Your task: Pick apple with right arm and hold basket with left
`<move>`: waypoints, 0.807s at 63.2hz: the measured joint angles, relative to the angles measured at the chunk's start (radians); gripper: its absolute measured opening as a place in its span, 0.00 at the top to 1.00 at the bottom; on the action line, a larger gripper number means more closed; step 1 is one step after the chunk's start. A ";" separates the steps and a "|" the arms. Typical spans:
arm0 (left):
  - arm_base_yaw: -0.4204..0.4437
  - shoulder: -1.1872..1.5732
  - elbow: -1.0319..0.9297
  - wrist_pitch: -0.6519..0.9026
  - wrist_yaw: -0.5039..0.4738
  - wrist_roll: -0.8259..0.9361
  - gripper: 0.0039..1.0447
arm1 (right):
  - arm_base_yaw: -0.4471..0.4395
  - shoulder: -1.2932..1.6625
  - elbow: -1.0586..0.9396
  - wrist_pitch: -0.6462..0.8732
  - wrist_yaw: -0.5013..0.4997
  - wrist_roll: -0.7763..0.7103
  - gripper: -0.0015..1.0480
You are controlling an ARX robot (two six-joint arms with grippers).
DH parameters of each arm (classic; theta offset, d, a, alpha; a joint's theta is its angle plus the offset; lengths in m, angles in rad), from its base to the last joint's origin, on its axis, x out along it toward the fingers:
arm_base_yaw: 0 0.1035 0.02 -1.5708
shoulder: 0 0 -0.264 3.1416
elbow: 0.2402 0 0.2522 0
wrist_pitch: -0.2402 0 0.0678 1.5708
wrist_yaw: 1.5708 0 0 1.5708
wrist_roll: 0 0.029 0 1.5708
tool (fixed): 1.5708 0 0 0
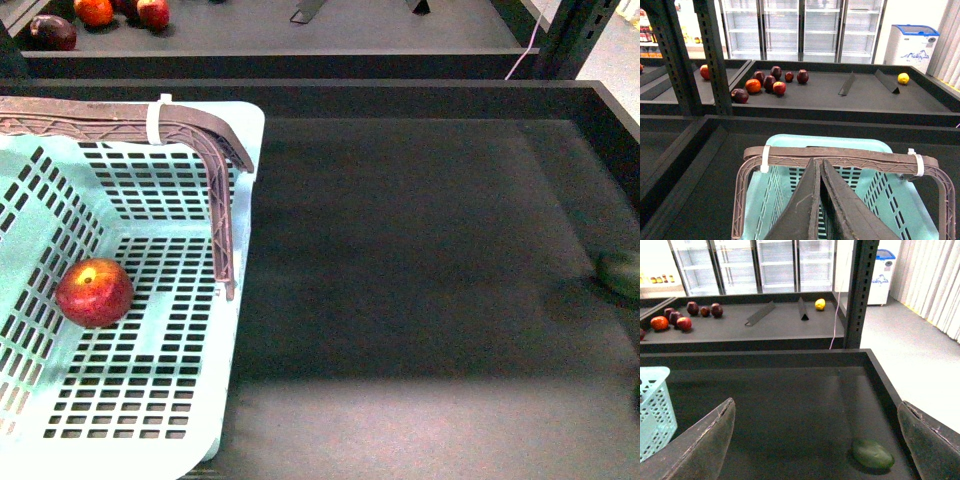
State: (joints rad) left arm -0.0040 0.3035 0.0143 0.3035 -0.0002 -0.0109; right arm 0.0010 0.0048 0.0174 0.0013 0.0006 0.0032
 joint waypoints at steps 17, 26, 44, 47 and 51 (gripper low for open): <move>0.000 -0.089 0.000 -0.088 0.000 0.000 0.97 | 0.000 0.000 0.000 0.000 0.000 0.000 0.08; 0.000 -0.127 0.000 -0.127 0.000 0.000 0.97 | 0.000 0.000 0.000 0.000 0.000 0.000 0.08; 0.000 -0.297 0.000 -0.302 0.000 0.000 0.97 | 0.000 0.000 0.000 0.000 0.000 0.000 0.08; 0.000 -0.297 0.000 -0.302 0.000 0.000 0.97 | 0.000 0.000 0.000 0.000 0.000 0.000 0.08; 0.000 -0.297 0.000 -0.302 0.000 0.000 0.97 | 0.000 0.000 0.000 0.000 0.000 0.000 0.08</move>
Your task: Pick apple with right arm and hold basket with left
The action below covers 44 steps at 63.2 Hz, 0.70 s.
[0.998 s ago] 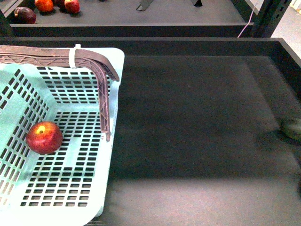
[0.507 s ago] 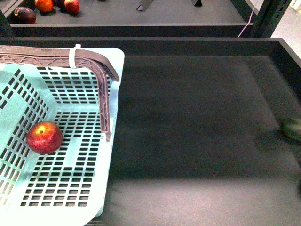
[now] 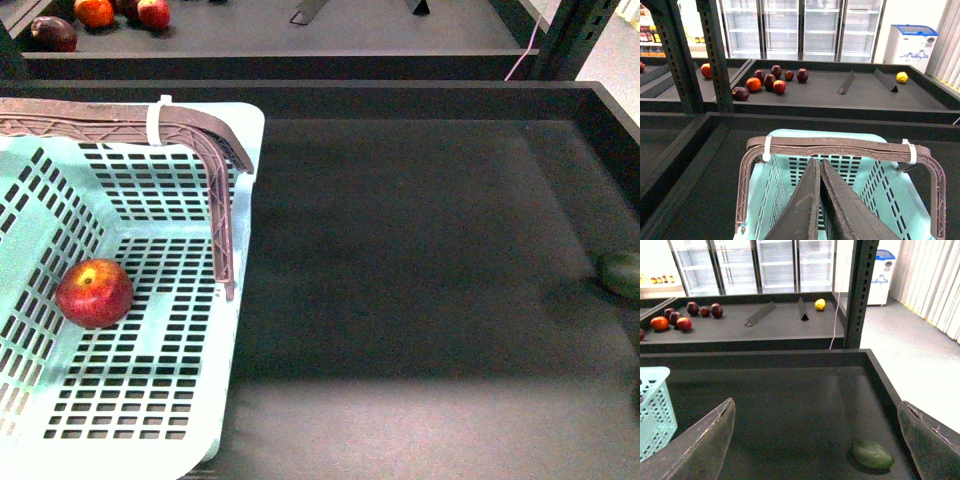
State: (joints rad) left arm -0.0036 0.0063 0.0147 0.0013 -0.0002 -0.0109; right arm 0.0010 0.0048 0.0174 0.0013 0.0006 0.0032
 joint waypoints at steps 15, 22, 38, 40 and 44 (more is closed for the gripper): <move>0.000 0.000 0.000 0.000 0.000 0.000 0.97 | 0.000 0.000 0.000 0.000 0.000 0.000 0.08; 0.000 0.000 0.000 0.000 0.000 0.000 0.97 | 0.000 0.000 0.000 0.000 0.000 0.000 0.08; 0.000 0.000 0.000 0.000 0.000 0.000 0.97 | 0.000 0.000 0.000 0.000 0.000 0.000 0.08; 0.000 0.000 0.000 0.000 0.000 0.000 0.97 | 0.000 0.000 0.000 0.000 0.000 0.000 0.08; 0.000 0.000 0.000 0.000 0.000 0.000 0.97 | 0.000 0.000 0.000 0.000 0.000 0.000 0.08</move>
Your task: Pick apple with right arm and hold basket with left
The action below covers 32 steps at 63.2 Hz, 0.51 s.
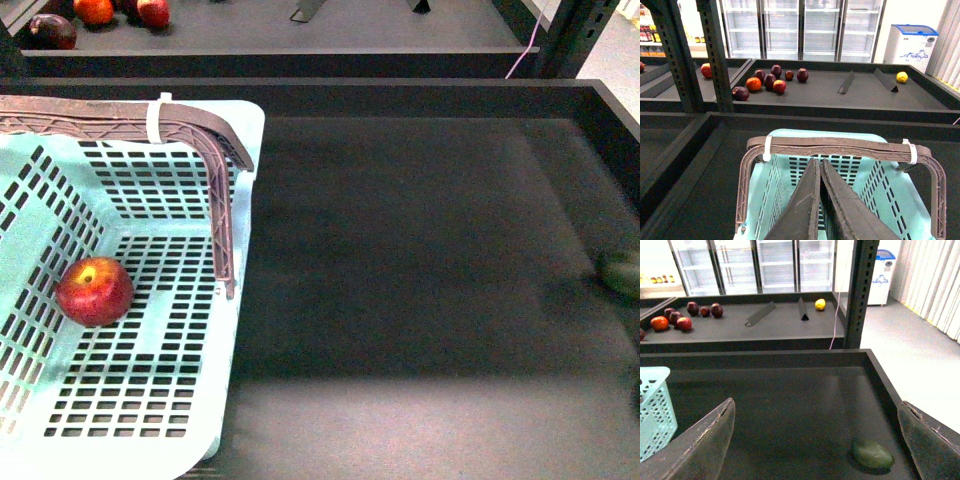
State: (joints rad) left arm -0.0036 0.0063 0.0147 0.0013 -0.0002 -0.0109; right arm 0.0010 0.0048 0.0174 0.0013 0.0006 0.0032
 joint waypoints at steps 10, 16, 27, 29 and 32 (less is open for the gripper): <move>0.000 0.000 0.000 0.000 0.000 0.000 0.69 | 0.000 0.000 0.000 0.000 0.000 0.000 0.08; 0.000 0.000 0.000 0.000 0.000 0.000 0.43 | 0.000 0.000 0.000 0.000 0.000 0.000 0.08; 0.000 0.000 0.000 0.000 0.000 0.002 0.05 | 0.000 0.000 0.000 0.000 0.000 0.000 0.08; 0.000 0.000 0.000 0.000 0.000 0.002 0.07 | 0.000 0.000 0.000 0.000 0.000 0.000 0.08; 0.000 0.000 0.000 0.000 0.000 0.002 0.07 | 0.000 0.000 0.000 0.000 0.000 0.000 0.08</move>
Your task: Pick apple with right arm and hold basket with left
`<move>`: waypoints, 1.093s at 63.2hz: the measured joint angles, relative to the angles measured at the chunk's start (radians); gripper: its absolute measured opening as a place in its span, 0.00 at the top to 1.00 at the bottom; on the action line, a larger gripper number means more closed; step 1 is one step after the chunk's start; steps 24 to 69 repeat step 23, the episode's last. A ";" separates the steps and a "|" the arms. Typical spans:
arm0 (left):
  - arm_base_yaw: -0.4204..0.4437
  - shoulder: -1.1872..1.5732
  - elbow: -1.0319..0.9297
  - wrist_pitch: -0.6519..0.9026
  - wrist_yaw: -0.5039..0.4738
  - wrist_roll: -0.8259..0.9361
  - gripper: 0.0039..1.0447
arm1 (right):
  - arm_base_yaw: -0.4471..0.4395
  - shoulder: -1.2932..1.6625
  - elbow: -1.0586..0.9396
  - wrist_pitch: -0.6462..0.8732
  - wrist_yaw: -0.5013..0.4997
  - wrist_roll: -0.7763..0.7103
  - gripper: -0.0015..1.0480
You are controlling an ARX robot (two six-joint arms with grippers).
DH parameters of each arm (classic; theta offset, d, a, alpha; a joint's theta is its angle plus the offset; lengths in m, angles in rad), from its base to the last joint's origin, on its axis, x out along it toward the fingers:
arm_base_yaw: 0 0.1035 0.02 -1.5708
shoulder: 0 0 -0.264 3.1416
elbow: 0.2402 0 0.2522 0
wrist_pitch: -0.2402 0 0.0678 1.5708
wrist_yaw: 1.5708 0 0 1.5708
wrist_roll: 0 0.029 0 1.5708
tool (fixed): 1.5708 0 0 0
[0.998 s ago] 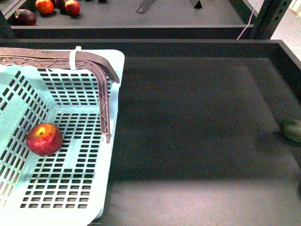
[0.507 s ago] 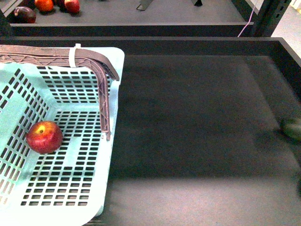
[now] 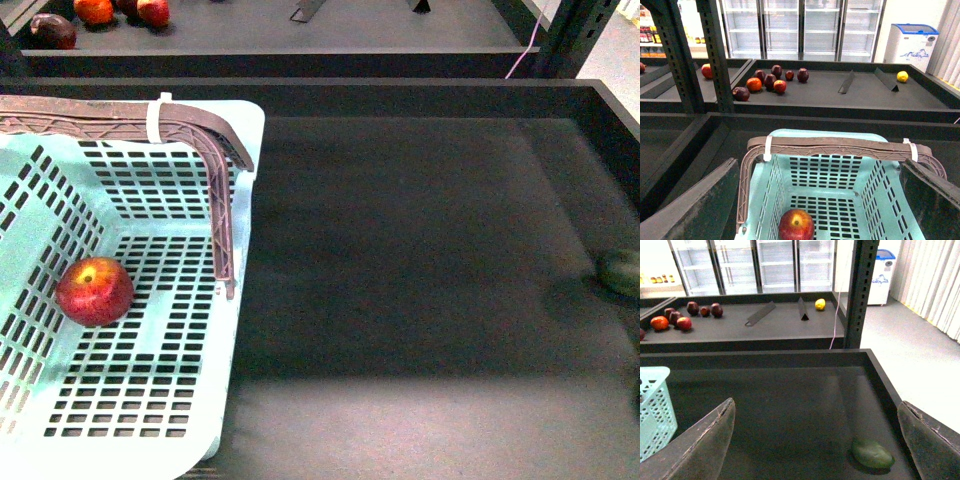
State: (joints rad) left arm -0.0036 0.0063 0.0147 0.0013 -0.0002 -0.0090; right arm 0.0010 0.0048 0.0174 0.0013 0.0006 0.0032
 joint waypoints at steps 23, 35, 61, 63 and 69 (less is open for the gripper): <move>0.000 0.000 0.000 0.000 0.000 0.000 0.06 | 0.000 0.000 0.000 0.000 0.000 0.000 0.08; 0.000 0.000 0.000 0.000 0.000 0.000 0.06 | 0.000 0.000 0.000 0.000 0.000 0.000 0.08; 0.000 0.000 0.000 0.000 0.000 0.000 0.06 | 0.000 0.000 0.000 0.000 0.000 0.000 0.08; 0.000 0.000 0.000 0.000 0.000 0.000 0.06 | 0.000 0.000 0.000 0.000 0.000 0.000 0.08; 0.000 0.000 0.000 0.000 0.000 0.000 0.06 | 0.000 0.000 0.000 0.000 0.000 0.000 0.08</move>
